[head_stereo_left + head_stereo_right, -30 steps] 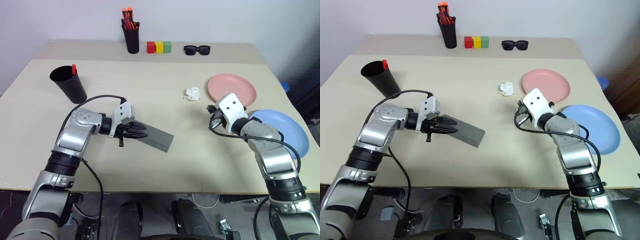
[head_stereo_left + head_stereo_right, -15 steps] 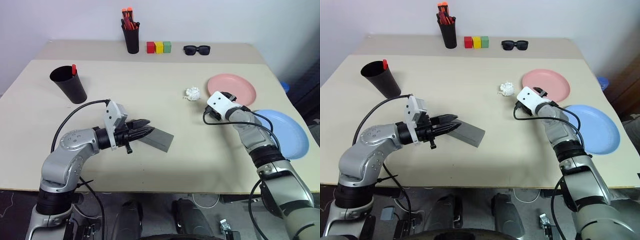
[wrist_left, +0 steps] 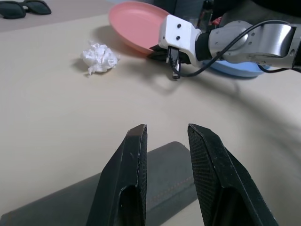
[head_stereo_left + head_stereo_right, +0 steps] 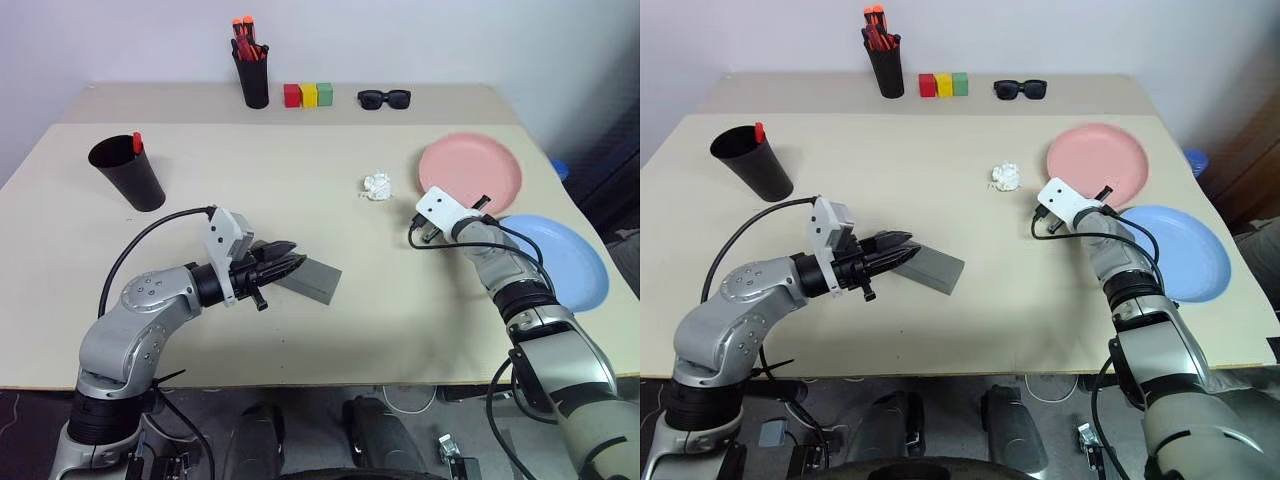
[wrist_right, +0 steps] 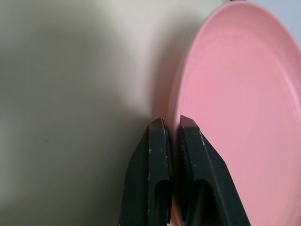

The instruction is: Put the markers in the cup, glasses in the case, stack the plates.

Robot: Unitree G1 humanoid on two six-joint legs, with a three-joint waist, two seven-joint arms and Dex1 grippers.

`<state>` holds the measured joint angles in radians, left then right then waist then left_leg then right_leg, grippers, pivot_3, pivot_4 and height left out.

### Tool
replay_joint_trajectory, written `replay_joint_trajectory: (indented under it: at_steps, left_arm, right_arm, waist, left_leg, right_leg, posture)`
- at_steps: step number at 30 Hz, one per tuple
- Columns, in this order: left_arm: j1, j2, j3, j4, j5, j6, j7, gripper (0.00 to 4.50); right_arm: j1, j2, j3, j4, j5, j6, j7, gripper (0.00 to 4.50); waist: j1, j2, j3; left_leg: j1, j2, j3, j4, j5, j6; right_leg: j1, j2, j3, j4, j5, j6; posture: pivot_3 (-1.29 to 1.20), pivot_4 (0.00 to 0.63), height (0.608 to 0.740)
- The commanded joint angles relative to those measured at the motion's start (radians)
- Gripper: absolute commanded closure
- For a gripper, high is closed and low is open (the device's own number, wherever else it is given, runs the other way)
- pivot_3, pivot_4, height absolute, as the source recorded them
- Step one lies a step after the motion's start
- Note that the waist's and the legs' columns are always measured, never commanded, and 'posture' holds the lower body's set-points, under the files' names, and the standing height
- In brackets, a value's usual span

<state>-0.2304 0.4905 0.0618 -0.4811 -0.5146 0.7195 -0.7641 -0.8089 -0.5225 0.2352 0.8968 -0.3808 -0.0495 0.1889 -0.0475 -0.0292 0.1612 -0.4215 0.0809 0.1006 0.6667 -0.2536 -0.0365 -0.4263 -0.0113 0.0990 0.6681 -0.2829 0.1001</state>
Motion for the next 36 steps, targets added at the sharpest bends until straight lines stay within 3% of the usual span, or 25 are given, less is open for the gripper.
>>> replay_joint_trajectory:
  at_steps: [1,6,12,18,21,27,28,32,36]
  left_arm:
    - [-0.01,-0.002,-0.005,-0.005,-0.013,-0.04,0.006,3.15]
    - [-0.029,-0.001,-0.033,0.01,-0.011,-0.049,0.006,3.15]
    - [-0.073,0.006,-0.073,0.087,-0.003,-0.072,-0.034,3.15]
    - [-0.14,0.008,-0.092,0.181,0.004,-0.113,-0.077,3.15]
    - [-0.168,0.004,-0.109,0.213,0.011,-0.135,-0.103,3.15]
    - [-0.156,0.012,-0.103,0.216,0.018,-0.152,-0.102,3.15]
    - [-0.15,0.014,-0.102,0.211,0.02,-0.153,-0.1,3.15]
    - [-0.099,0.027,-0.079,0.178,0.019,-0.155,-0.071,3.15]
    - [-0.074,0.029,-0.06,0.15,0.015,-0.147,-0.035,3.15]
  right_arm:
    - [0.023,-0.049,-0.018,-0.174,-0.015,-0.045,-0.01,4.47]
    - [0.19,-0.154,-0.126,-0.552,0.065,0.059,0.132,4.47]
    - [0.582,-0.338,-0.408,-1.027,0.201,0.307,0.355,4.47]
    - [0.863,-0.377,-0.561,-1.238,0.246,0.448,0.458,4.47]
    - [0.919,-0.37,-0.58,-1.259,0.276,0.48,0.489,3.49]
    - [0.932,-0.401,-0.572,-1.304,0.305,0.458,0.552,0.42]
    - [0.914,-0.397,-0.573,-1.305,0.322,0.463,0.557,0.08]
    - [0.66,-0.291,-0.419,-1.269,0.408,0.487,0.553,0.08]
    - [0.422,-0.115,-0.216,-1.04,0.311,0.428,0.445,0.08]
  waist:
    - [0.001,0.0,0.0]
    - [0.011,0.001,0.0]
    - [0.039,0.001,0.0]
    - [0.023,0.001,0.0]
    - [0.024,0.001,0.0]
    - [0.028,0.001,0.0]
    - [0.028,0.001,0.0]
    - [0.003,0.001,0.0]
    - [0.003,-0.001,0.0]
  left_leg:
    - [0.0,0.0,0.0,0.0,0.0,0.0]
    - [-0.001,0.0,0.0,0.0,0.0,0.0]
    - [-0.002,-0.001,0.0,0.0,0.0,0.0]
    - [0.001,0.0,0.0,0.0,0.0,0.0]
    - [0.002,-0.001,0.0,0.0,0.0,0.0]
    - [0.002,-0.001,0.0,0.0,0.0,0.0]
    - [0.002,-0.001,0.0,0.0,0.0,0.0]
    - [0.003,0.0,0.0,0.0,0.0,0.0]
    - [0.003,0.0,-0.003,0.0,0.0,0.0]
  right_leg:
    - [0.0,0.0,0.0,0.0,0.0,0.0]
    - [0.0,0.0,0.0,0.0,0.0,0.0]
    - [0.0,0.0,0.0,-0.001,-0.001,0.001]
    - [0.001,0.001,0.001,-0.001,-0.001,0.0]
    - [0.002,0.0,0.001,-0.001,-0.001,0.0]
    - [0.002,0.0,0.001,-0.002,-0.001,0.0]
    - [0.002,0.0,0.001,-0.002,-0.001,0.0]
    - [0.002,0.001,0.002,-0.001,-0.001,0.0]
    - [0.002,0.002,0.001,-0.001,-0.001,0.0]
  posture:
    - [0.0,0.15,0.722]
    - [0.0,0.15,0.722]
    - [0.0,0.15,0.722]
    - [0.0,0.15,0.722]
    - [0.0,0.15,0.722]
    - [0.0,0.15,0.722]
    - [0.0,0.15,0.722]
    - [0.0,0.15,0.722]
    - [0.0,0.15,0.722]
